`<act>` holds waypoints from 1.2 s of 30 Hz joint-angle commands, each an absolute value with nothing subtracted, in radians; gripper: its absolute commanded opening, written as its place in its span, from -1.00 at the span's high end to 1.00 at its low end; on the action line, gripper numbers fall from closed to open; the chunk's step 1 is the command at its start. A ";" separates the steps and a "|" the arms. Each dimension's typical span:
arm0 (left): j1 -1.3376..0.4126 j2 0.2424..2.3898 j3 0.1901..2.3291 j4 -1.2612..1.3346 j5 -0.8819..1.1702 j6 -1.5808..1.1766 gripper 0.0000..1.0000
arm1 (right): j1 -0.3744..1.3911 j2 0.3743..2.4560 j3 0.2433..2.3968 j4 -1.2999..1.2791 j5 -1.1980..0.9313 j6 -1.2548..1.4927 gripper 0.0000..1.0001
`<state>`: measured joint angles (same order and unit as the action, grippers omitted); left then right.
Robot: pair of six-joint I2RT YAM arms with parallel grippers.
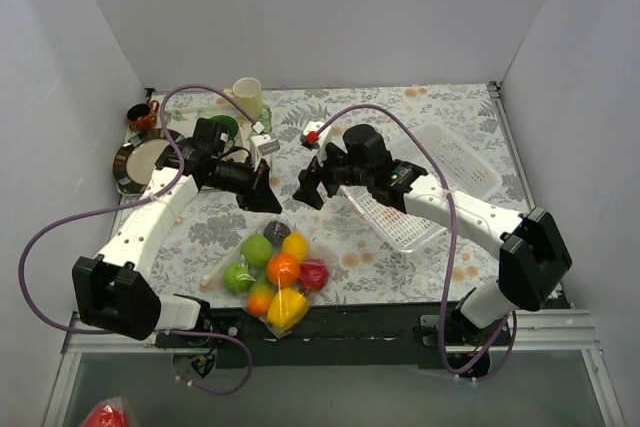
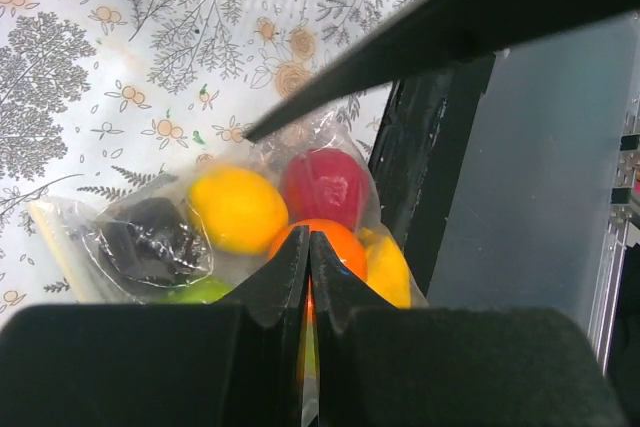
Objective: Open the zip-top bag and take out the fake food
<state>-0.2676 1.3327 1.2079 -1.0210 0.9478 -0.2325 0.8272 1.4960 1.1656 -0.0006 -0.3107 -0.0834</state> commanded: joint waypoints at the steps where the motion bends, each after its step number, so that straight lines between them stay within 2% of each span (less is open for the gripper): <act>1: -0.267 1.284 1.241 -1.090 1.002 -0.184 1.00 | 0.755 1.543 1.213 0.021 -0.411 -0.078 -0.80; 5: -0.265 1.269 1.240 -1.088 0.899 -0.192 1.00 | 0.672 1.568 1.210 0.025 -0.455 0.023 -0.76; 7: -0.258 1.244 1.163 -1.053 0.827 -0.190 1.00 | 0.673 1.562 1.174 0.028 -0.471 0.054 -0.76; 10: -0.181 1.172 1.010 -0.920 0.752 -0.207 1.00 | 0.673 1.540 1.065 0.119 -0.555 0.145 -0.76; 13: -0.011 1.207 0.979 -0.853 0.753 -0.190 0.97 | 0.704 1.531 0.979 0.274 -0.621 0.227 -0.76; 15: 0.086 1.297 1.000 -0.868 0.816 -0.164 0.70 | 0.747 1.569 0.956 0.299 -0.638 0.236 -0.76; 16: 0.093 1.327 1.012 -0.912 0.837 -0.155 0.41 | 0.761 1.591 0.966 0.279 -0.640 0.226 -0.75; 19: 0.100 1.394 1.040 -0.954 0.917 -0.146 0.18 | 0.807 1.673 1.006 0.213 -0.653 0.213 -0.67; 28: 0.100 1.446 0.994 -1.020 0.991 -0.072 0.03 | 0.831 1.770 0.977 0.241 -0.644 0.224 -0.62; 32: 0.100 1.442 0.997 -1.037 1.015 -0.057 -0.20 | 0.841 1.862 1.011 0.245 -0.643 0.230 -0.54; 35: 0.100 1.437 1.015 -1.037 1.032 -0.067 -0.37 | 0.842 1.907 1.028 0.273 -0.640 0.255 -0.21; 36: 0.101 1.442 1.025 -1.040 1.035 -0.074 -0.53 | 0.842 1.913 1.031 0.284 -0.641 0.259 0.01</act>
<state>0.1020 1.4559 1.0008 -1.0191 0.9722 -0.0860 0.8341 1.8542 1.0035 0.2470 -0.6865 0.2581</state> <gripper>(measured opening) 0.670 0.637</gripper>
